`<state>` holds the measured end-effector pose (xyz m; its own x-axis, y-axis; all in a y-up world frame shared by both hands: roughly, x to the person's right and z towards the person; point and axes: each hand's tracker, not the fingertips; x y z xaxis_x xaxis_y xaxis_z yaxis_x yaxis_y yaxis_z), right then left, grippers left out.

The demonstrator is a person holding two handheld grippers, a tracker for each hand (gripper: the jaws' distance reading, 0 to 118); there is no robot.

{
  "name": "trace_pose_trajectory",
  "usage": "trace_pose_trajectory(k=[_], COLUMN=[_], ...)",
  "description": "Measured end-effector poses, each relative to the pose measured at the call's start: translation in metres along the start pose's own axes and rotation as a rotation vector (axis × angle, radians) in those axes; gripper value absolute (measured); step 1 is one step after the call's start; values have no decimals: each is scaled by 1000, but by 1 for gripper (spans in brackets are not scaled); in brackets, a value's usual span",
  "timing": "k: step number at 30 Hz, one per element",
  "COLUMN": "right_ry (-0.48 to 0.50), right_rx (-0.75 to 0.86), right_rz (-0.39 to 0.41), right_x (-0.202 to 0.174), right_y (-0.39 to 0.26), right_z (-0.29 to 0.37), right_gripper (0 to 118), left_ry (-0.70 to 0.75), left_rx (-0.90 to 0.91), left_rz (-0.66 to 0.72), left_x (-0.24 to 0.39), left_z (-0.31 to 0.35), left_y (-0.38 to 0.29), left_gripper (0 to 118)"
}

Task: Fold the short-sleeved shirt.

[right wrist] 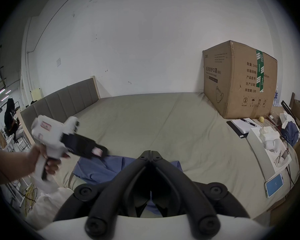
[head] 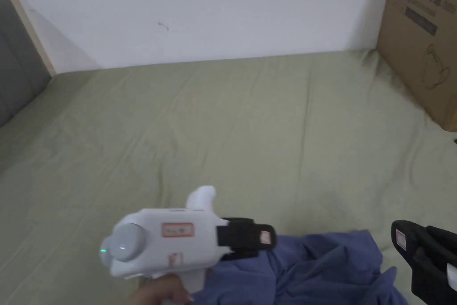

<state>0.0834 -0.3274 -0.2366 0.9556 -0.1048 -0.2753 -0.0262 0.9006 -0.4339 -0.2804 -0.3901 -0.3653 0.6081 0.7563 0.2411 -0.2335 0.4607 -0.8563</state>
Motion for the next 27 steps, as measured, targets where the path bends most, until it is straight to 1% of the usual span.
trace_pose_trajectory(k=[3, 4, 5, 6, 7, 8, 9, 10, 12, 13, 15, 16, 17, 18, 20, 21, 22, 23, 24, 25, 26, 27], right_ry=[9, 10, 12, 15, 18, 24, 35, 43, 44, 38, 19, 13, 11, 11, 5, 1, -1, -2, -2, 1, 8, 13], right_rx=[-3, -5, -8, -13, -24, -48, -70, -83, -101, -111, -129, -137, -143, -151, -167, -172, -176, -178, -180, -182, -183, -183], right_rz=[0, 1, 1, 3, 4, -3, -17, -28, -36, -32, -14, -9, -9, -11, -11, -10, -10, -10, -10, -10, -12, -13], right_x=[-5, -8, -10, -12, -15, -17, -18, -19, -21, -23, -24, -24, -24, -25, -26, -26, -26, -27, -27, -27, -27, -27], right_y=[2, 3, 3, 3, 4, 5, 5, 6, 7, 8, 7, 7, 7, 7, 6, 5, 4, 4, 3, 3, 2, 2], right_z=[-5, -7, -9, -11, -13, -16, -19, -22, -28, -31, -38, -41, -44, -47, -52, -54, -54, -54, -54, -53, -52, -50], right_gripper=[0, 0, 0, 0, 0, 0, 0, 0, 0, 0, 0, 0, 0, 0, 0, 0, 0, 0, 0, 0, 0, 0], left_ry=[185, 216, 193, 81, -13, -95, -153, -201, -220, -203, -196, -254, -370, -437, -395, -266, -216, -192, 0, 66, -31, -65], left_rx=[10, -10, -58, -114, -160, -199, -216, -163, -110, -78, -86, -113, -107, -118, -176, -195, -190, -175, -210, -226, -196, -167], left_rz=[23, 27, 67, 142, 209, 292, 342, 388, 421, 431, 487, 535, 531, 512, 454, 381, 339, 318, 310, 364, 457, 468], left_x=[-44, -63, -86, -111, -134, -153, -168, -181, -200, -208, -233, -238, -233, -224, -203, -193, -185, -184, -184, -190, -192, -183], left_z=[52, 66, 76, 83, 89, 90, 89, 91, 78, 71, 57, 43, 31, 16, -19, -30, -33, -21, -29, -30, -22, -15], left_y=[21, 24, 26, 25, 22, 17, 10, 3, -4, -7, -12, -18, -17, -12, -9, -7, -5, -5, -6, -10, -13, -9], left_gripper=[0, 4, 18, 45, 93, 118, 116, 118, 118, 118, 118, 118, 118, 118, 118, 117, 92, 39, 10, 10, 10, 10])
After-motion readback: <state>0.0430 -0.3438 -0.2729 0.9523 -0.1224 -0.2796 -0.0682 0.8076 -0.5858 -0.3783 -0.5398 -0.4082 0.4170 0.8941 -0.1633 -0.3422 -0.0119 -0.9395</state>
